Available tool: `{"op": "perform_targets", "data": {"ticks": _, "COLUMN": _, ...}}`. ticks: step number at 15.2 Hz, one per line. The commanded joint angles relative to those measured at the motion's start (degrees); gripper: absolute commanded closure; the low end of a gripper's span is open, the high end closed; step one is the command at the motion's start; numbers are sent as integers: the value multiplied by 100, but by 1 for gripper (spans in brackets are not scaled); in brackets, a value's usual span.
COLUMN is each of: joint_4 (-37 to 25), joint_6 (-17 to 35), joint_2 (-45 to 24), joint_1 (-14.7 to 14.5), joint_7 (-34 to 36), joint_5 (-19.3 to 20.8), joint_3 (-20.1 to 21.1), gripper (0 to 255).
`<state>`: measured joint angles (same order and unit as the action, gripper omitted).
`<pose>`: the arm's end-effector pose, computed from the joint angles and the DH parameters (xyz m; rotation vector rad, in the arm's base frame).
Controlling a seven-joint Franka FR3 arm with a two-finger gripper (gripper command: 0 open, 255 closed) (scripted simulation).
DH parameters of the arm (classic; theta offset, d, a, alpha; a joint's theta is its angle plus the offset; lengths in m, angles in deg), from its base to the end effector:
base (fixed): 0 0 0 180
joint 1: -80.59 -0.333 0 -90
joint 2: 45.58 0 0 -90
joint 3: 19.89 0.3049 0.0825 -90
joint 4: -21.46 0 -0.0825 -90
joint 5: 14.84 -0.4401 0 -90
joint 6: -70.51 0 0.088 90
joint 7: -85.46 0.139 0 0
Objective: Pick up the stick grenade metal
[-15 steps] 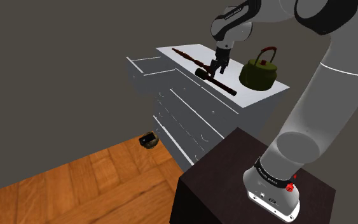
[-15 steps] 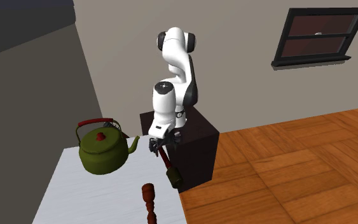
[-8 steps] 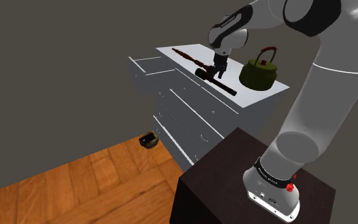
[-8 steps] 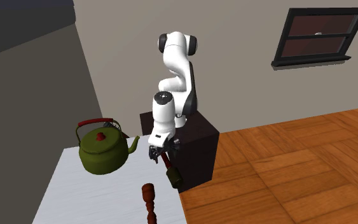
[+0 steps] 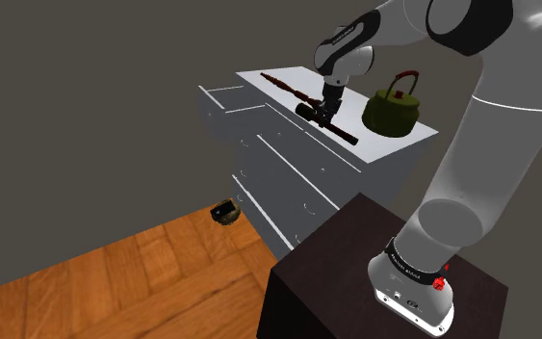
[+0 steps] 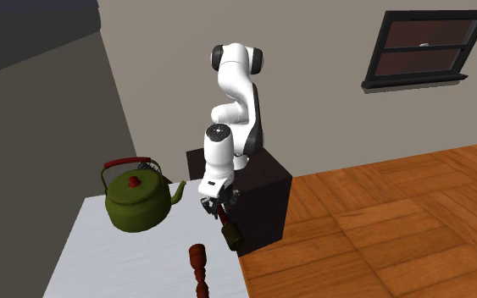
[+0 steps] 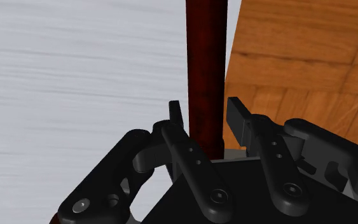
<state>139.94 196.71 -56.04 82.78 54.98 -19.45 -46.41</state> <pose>0.5398 -0.2910 0.2739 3.1397 -0.0189 -0.0499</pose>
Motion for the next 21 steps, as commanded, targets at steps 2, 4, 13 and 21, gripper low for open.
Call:
{"op": "perform_targets", "data": {"ticks": 2, "joint_4": 0, "joint_6": 2, "joint_2": -1, "joint_1": 0, "joint_7": 1, "joint_5": 1, "joint_3": 0, "gripper": 255}}
{"op": "perform_targets", "data": {"ticks": 4, "joint_4": 11, "joint_6": 7, "joint_2": 6, "joint_1": 3, "joint_7": -4, "joint_5": 4, "joint_3": -3, "gripper": 255}}
{"op": "perform_targets", "data": {"ticks": 13, "joint_4": -307, "joint_6": -626, "joint_2": 361, "joint_1": -43, "joint_7": 132, "joint_5": 213, "joint_3": -42, "gripper": 255}}
{"op": "perform_targets", "data": {"ticks": 21, "joint_4": -584, "joint_6": -1069, "joint_2": 549, "joint_1": -63, "joint_7": 199, "joint_5": 316, "joint_3": -51, "gripper": 255}}
